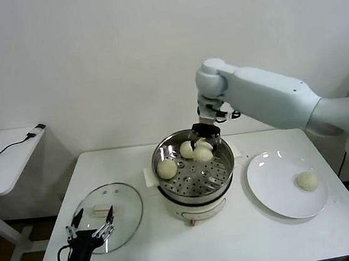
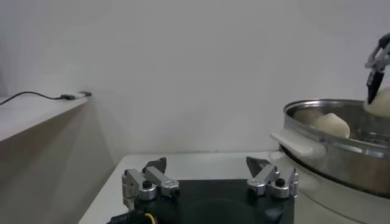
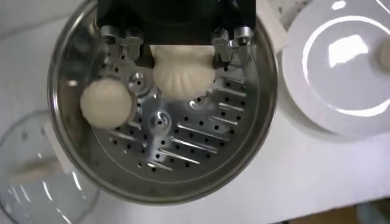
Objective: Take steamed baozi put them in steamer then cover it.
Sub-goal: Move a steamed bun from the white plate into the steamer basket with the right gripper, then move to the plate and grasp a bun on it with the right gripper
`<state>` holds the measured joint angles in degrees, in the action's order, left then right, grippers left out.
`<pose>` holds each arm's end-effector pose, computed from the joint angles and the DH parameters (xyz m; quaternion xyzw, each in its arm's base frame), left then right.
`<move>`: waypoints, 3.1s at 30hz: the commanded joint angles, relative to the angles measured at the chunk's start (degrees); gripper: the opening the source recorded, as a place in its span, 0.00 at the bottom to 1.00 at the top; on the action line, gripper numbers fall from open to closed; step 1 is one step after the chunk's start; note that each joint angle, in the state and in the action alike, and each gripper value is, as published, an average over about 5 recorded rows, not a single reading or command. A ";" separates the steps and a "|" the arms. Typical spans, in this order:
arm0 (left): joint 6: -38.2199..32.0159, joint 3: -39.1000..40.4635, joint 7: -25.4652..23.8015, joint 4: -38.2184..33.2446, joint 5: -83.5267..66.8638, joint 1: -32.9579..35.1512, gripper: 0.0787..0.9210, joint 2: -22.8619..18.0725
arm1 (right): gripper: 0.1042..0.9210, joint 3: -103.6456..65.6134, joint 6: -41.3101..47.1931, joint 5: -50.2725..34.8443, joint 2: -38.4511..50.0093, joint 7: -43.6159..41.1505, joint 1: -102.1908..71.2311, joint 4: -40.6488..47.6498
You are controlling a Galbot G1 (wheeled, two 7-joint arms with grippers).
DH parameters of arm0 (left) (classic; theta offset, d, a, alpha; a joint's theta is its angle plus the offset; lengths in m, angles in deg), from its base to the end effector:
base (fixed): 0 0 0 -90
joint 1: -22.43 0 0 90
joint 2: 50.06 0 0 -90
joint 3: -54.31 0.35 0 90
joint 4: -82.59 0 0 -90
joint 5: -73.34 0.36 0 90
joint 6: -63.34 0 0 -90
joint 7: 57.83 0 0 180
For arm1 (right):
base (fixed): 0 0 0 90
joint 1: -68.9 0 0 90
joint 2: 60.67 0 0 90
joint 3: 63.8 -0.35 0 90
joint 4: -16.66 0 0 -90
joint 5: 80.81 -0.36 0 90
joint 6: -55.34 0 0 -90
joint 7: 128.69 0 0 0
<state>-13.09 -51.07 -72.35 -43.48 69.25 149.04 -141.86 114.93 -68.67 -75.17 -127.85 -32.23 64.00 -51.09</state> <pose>0.1415 0.0728 -0.2800 -0.0054 -0.9926 -0.0020 0.1211 0.5760 0.1184 -0.0420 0.7006 -0.0898 0.7064 0.0456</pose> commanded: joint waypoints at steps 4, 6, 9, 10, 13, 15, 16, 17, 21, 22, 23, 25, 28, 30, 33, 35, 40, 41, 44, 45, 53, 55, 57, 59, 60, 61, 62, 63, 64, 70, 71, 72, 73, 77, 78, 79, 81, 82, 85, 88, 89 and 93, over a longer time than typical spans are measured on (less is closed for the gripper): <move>0.11 -0.19 -0.08 0.37 -0.32 -0.43 0.88 0.12 | 0.67 0.84 -6.01 8.61 -1.15 1.78 -5.16 -9.64; 0.13 -0.10 -0.08 0.45 -0.31 -0.53 0.88 0.07 | 0.67 1.07 -5.18 8.71 -1.10 1.83 -5.54 -10.44; 0.19 0.12 -0.11 0.47 -0.30 -0.68 0.88 0.00 | 0.67 1.21 -4.08 8.78 -1.02 1.92 -5.91 -11.58; 0.21 0.17 -0.12 0.49 -0.31 -0.74 0.88 -0.01 | 0.67 1.27 -3.94 8.80 -1.03 2.00 -5.98 -11.71; 0.23 0.25 -0.14 0.60 -0.32 -0.88 0.88 -0.02 | 0.67 1.23 -3.68 8.94 -1.25 2.22 -6.35 -11.41; 0.21 0.25 -0.14 0.69 -0.31 -0.91 0.88 0.00 | 0.67 1.10 -3.49 9.04 -1.52 2.30 -6.69 -11.06; 0.20 0.23 -0.13 0.74 -0.31 -0.89 0.88 0.02 | 0.67 1.07 -3.33 9.03 -1.63 2.36 -6.84 -10.98; 0.18 0.22 -0.12 0.79 -0.31 -0.87 0.88 0.03 | 0.67 1.06 -3.18 9.02 -1.77 2.43 -7.03 -10.93; 0.11 0.18 -0.10 0.91 -0.30 -0.73 0.88 0.03 | 0.67 1.05 -2.62 9.06 -2.09 2.48 -7.77 -11.08; 0.10 0.18 -0.10 0.93 -0.28 -0.69 0.88 0.04 | 0.67 1.03 -2.40 9.12 -2.05 2.43 -7.86 -11.18; 0.09 0.17 -0.10 0.96 -0.27 -0.67 0.88 0.04 | 0.67 1.00 -2.10 9.18 -1.95 2.44 -7.91 -11.31; 0.09 0.16 -0.11 0.99 -0.26 -0.65 0.88 0.06 | 0.68 0.85 -1.24 9.10 -1.47 2.46 -7.70 -11.65; 0.13 0.12 -0.14 1.02 -0.25 -0.73 0.88 0.07 | 0.73 0.47 0.96 8.08 -0.06 2.44 -6.51 -12.38; 0.18 0.15 -0.16 1.05 -0.23 -0.83 0.88 0.07 | 0.79 -0.15 2.29 6.81 1.02 2.10 -5.32 -12.57; 0.24 0.28 -0.22 1.06 -0.18 -0.92 0.88 0.08 | 0.86 -1.67 4.56 4.71 2.86 1.05 -3.40 -12.38; 0.27 0.39 -0.25 1.06 -0.12 -0.94 0.88 0.10 | 0.87 -2.60 7.67 2.51 4.53 0.19 -1.91 -11.86; 0.30 0.79 -0.25 1.17 0.07 -0.89 0.88 0.25 | 0.88 -3.05 25.30 -6.10 11.06 -0.08 2.54 -8.99; 0.30 0.89 -0.26 1.17 0.09 -0.88 0.88 0.28 | 0.88 -2.87 29.38 -6.98 12.37 0.14 3.29 -8.88; 0.29 1.38 -0.28 1.20 0.29 -0.87 0.88 0.42 | 0.88 -1.98 43.36 -9.73 17.14 1.87 5.23 -8.95; 0.28 1.57 -0.29 1.25 0.42 -0.88 0.88 0.48 | 0.88 -1.84 46.50 -10.44 18.70 2.62 5.41 -9.03; 0.48 2.28 -0.48 1.87 0.42 -0.78 0.88 1.24 | 0.88 -6.74 59.05 -9.78 30.21 3.61 0.04 -8.31; 0.68 2.15 -0.58 1.90 -0.01 -0.73 0.88 1.44 | 0.88 -9.87 59.13 -7.46 32.64 2.87 -2.54 -7.50; 0.90 2.11 -0.67 1.80 -0.43 -0.66 0.88 1.41 | 0.88 -13.60 58.02 -4.48 34.67 1.90 -5.87 -7.02; 1.15 2.25 -0.81 1.58 -0.88 -0.43 0.88 1.22 | 0.88 -18.16 56.29 -1.02 36.44 0.95 -10.49 -6.93; 1.24 2.38 -0.89 1.44 -1.04 -0.22 0.88 1.16 | 0.88 -20.67 55.29 0.65 37.16 0.61 -13.27 -6.98; 1.30 2.52 -0.99 1.28 -1.15 0.04 0.88 1.15 | 0.88 -23.09 54.33 2.22 37.77 0.38 -15.98 -7.05; 1.34 2.65 -1.09 1.12 -1.19 0.33 0.88 1.18 | 0.88 -25.68 53.29 3.89 38.27 0.14 -19.09 -7.05; 1.38 2.76 -1.21 0.98 -1.21 0.62 0.88 1.25 | 0.88 -28.32 52.22 5.40 38.62 -0.03 -22.09 -6.95; 1.45 2.82 -1.31 0.86 -1.24 0.85 0.88 1.32 | 0.88 -30.87 51.27 6.71 38.85 -0.09 -25.10 -6.77; 2.03 2.62 -1.47 1.06 -1.26 1.21 0.88 1.24 | 0.88 -44.20 43.73 12.99 36.19 0.28 -39.16 -2.33; 2.04 2.56 -1.44 1.25 -1.12 1.30 0.88 1.25 | 0.88 -45.61 42.19 14.09 35.28 0.53 -40.51 -1.22; 2.04 2.48 -1.42 1.42 -0.96 1.43 0.88 1.26 | 0.88 -46.76 40.84 15.29 34.34 0.84 -41.63 -0.10; 2.02 2.39 -1.40 1.56 -0.84 1.61 0.88 1.28 | 0.88 -47.66 39.58 16.45 33.50 1.21 -42.45 1.02; 1.93 2.06 -1.23 2.05 -0.68 2.34 0.88 1.25 | 0.88 -49.53 35.86 19.86 30.64 2.28 -44.23 5.49; 1.93 2.02 -1.15 2.23 -0.59 2.43 0.88 1.21 | 0.88 -49.71 35.15 20.42 30.08 2.43 -44.34 6.43; 1.95 2.00 -1.07 2.40 -0.46 2.47 0.88 1.17 | 0.88 -49.83 34.55 20.86 29.62 2.56 -44.37 7.22; 1.96 2.03 -0.96 2.68 -0.18 2.55 0.88 1.12 | 0.88 -50.02 33.34 21.48 28.78 3.43 -44.32 8.72; 1.96 2.07 -0.93 2.74 -0.06 2.58 0.88 1.11 | 0.88 -50.23 32.42 21.96 28.26 3.99 -44.28 9.55; 2.07 2.24 -0.87 2.54 0.12 2.57 0.88 1.06 | 0.88 -51.08 29.35 24.26 26.63 5.12 -44.24 11.77; 2.10 2.18 -0.88 2.17 0.11 2.54 0.88 1.02 | 0.88 -51.77 27.86 26.06 25.32 5.10 -44.31 13.32; 2.06 2.06 -0.89 2.11 0.07 2.60 0.88 1.02 | 0.88 -52.05 27.51 26.67 24.91 5.08 -44.36 13.76; 1.68 1.64 -0.87 2.18 -0.16 3.35 0.88 1.12 | 0.88 -53.46 25.61 29.79 23.55 5.01 -44.71 14.84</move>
<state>-11.10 -49.06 -73.31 -41.41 69.16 151.47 -140.78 66.52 -36.75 -52.90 -100.92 -28.41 22.95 -41.59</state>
